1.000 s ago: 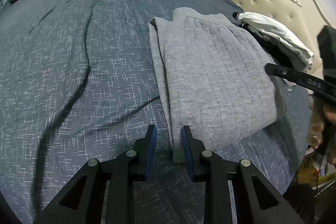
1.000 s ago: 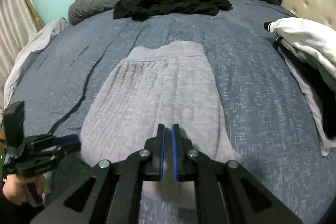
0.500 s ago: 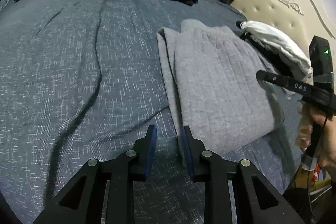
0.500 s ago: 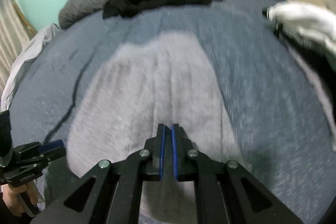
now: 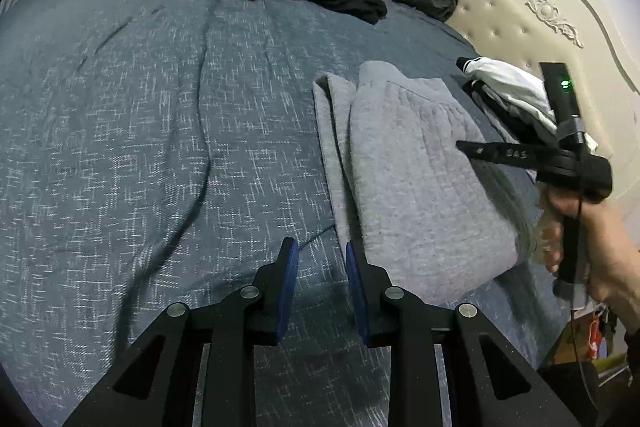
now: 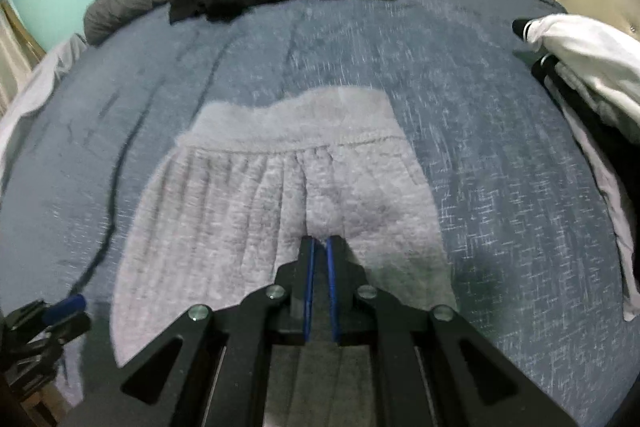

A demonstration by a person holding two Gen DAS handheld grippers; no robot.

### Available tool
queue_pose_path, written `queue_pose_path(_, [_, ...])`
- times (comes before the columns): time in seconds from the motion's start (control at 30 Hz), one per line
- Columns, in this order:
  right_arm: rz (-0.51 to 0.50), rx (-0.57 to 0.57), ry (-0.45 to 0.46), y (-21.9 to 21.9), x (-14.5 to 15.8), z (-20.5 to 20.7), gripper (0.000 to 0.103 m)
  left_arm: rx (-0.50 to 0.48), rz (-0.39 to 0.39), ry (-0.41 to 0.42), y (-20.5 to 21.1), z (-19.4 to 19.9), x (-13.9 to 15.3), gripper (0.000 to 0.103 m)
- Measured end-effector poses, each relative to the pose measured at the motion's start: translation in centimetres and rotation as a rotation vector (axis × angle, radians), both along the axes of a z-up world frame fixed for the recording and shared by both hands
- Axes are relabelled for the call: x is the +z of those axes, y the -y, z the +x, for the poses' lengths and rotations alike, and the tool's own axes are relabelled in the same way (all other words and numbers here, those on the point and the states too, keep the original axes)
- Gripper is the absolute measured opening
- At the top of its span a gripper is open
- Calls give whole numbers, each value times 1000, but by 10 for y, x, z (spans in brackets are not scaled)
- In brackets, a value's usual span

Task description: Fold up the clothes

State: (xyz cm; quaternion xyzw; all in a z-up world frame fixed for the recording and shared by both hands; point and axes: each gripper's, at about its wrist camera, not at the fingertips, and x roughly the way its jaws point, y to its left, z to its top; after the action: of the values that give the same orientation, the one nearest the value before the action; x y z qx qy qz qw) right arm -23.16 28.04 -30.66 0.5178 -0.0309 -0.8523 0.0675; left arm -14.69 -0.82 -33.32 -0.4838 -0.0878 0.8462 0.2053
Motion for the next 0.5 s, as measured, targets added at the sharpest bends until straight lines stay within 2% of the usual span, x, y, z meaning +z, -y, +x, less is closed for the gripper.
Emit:
queue_pose_path(0.1, [-30, -11, 39, -7, -16, -6, 3, 0, -20, 19, -4, -3, -7, 27])
queue_pose_path(0.23, [-41, 42, 36, -13, -21, -4, 2, 8, -35, 31, -4, -4, -15, 27])
queue_pose_path(0.37, [-80, 66, 9, -18, -2, 0, 2, 36, -14, 34, -2, -7, -14, 27])
queue_pose_path(0.5, [-118, 115, -71, -17, 17, 5, 2, 42, -25, 16, -6, -11, -7, 31])
